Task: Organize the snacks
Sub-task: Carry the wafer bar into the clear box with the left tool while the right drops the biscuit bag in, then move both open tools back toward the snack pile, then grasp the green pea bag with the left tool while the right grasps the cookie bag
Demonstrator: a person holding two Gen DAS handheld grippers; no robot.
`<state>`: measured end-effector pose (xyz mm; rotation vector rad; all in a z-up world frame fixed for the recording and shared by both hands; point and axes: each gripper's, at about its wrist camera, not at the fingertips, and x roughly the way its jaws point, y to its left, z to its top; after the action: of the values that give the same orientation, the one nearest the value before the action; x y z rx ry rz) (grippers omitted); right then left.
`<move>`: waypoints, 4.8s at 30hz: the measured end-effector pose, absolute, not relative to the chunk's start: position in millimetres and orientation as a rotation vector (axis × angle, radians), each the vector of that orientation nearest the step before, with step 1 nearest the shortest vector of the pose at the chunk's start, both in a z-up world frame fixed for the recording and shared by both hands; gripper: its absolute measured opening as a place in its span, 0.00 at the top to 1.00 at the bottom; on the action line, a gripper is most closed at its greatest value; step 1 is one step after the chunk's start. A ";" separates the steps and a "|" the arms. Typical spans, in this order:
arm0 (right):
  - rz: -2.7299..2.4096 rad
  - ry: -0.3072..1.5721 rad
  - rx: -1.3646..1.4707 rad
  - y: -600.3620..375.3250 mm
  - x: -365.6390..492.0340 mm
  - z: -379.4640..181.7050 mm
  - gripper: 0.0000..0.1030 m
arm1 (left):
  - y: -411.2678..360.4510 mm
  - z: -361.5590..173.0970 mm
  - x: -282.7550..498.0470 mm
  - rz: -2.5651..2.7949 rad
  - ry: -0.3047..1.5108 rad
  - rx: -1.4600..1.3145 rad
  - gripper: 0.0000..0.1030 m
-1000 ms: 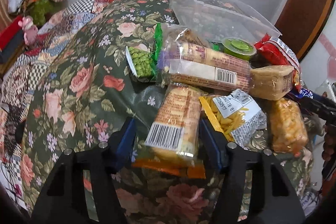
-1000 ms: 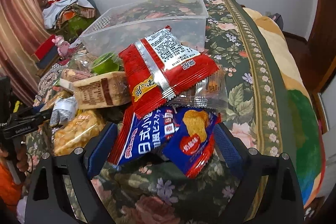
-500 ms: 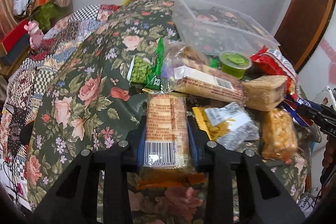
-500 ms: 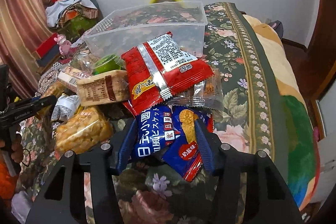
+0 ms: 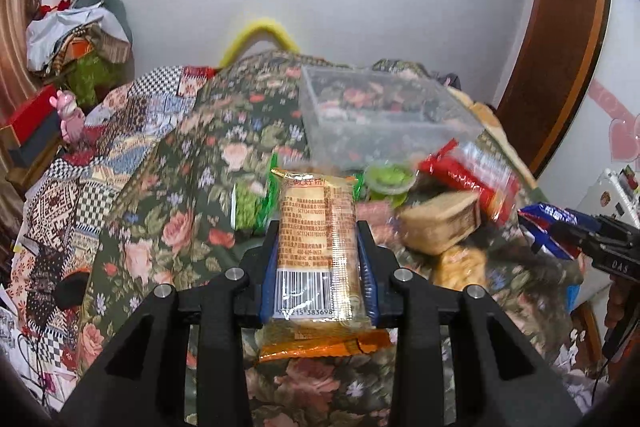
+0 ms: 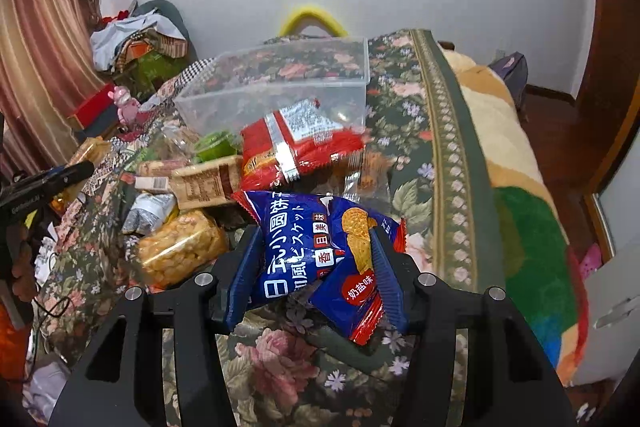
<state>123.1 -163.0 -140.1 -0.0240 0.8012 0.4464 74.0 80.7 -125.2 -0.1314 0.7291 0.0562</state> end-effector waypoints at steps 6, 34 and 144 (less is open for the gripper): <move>0.438 0.719 -0.012 -166.8 122.4 -115.5 0.51 | 76.2 -103.6 87.9 0.045 0.670 -0.138 0.67; 0.466 0.533 -0.047 -101.3 216.2 -82.2 0.50 | 54.1 -88.1 237.9 -0.046 0.666 -0.092 0.67; 0.388 0.740 -0.033 -160.3 192.2 -127.3 0.55 | 139.7 -113.8 156.5 0.080 0.762 -0.120 0.92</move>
<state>192.2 -160.3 -127.3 -0.0329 0.7397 0.3878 156.5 139.7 -113.8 -0.1199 0.7622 0.0803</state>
